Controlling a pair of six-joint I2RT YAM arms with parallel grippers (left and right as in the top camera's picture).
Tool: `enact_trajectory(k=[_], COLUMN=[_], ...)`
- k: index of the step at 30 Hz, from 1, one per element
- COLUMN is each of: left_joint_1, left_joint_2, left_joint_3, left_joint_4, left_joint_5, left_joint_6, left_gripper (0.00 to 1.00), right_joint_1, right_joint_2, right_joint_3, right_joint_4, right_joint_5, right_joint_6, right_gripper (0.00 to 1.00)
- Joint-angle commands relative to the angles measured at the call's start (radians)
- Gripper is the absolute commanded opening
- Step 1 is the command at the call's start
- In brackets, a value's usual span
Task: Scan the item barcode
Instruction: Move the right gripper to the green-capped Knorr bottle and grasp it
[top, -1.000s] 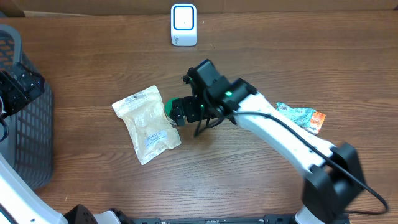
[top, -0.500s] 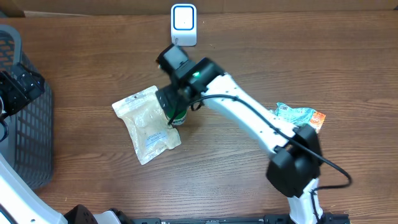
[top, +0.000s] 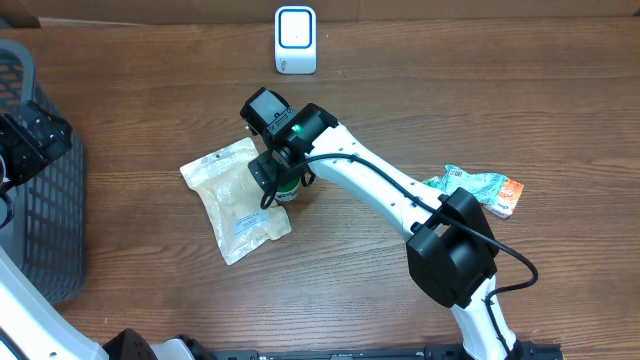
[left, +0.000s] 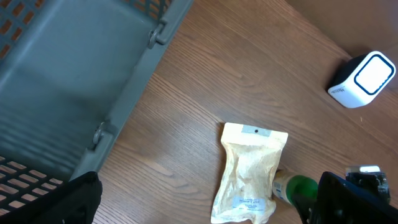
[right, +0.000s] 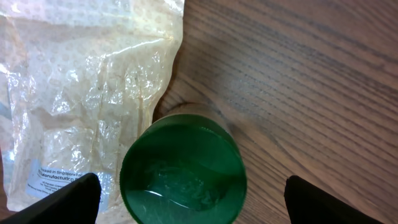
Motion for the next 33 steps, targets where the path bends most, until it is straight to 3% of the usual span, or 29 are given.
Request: enact_trajectory(k=[1, 10, 18, 33], left_joint_1=[0.003, 0.003, 0.003, 0.003], left_joint_2=[0.002, 0.002, 0.002, 0.002], left_joint_3=[0.009, 0.009, 0.009, 0.009], left_joint_4=[0.002, 0.002, 0.002, 0.002], left_joint_5=[-0.002, -0.002, -0.002, -0.002], left_joint_6=[-0.01, -0.01, -0.01, -0.01], left_gripper=[1.0, 1.0, 1.0, 1.0], right_joint_1=[0.002, 0.014, 0.011, 0.011], right_joint_2=[0.044, 0.056, 0.06, 0.097], right_joint_3=[0.003, 0.002, 0.002, 0.002], right_joint_4=[0.001, 0.008, 0.031, 0.034], right_joint_5=[-0.036, -0.035, -0.035, -0.035], right_joint_6=[-0.011, -0.011, -0.01, -0.011], right_gripper=[0.91, 0.84, 0.73, 0.73])
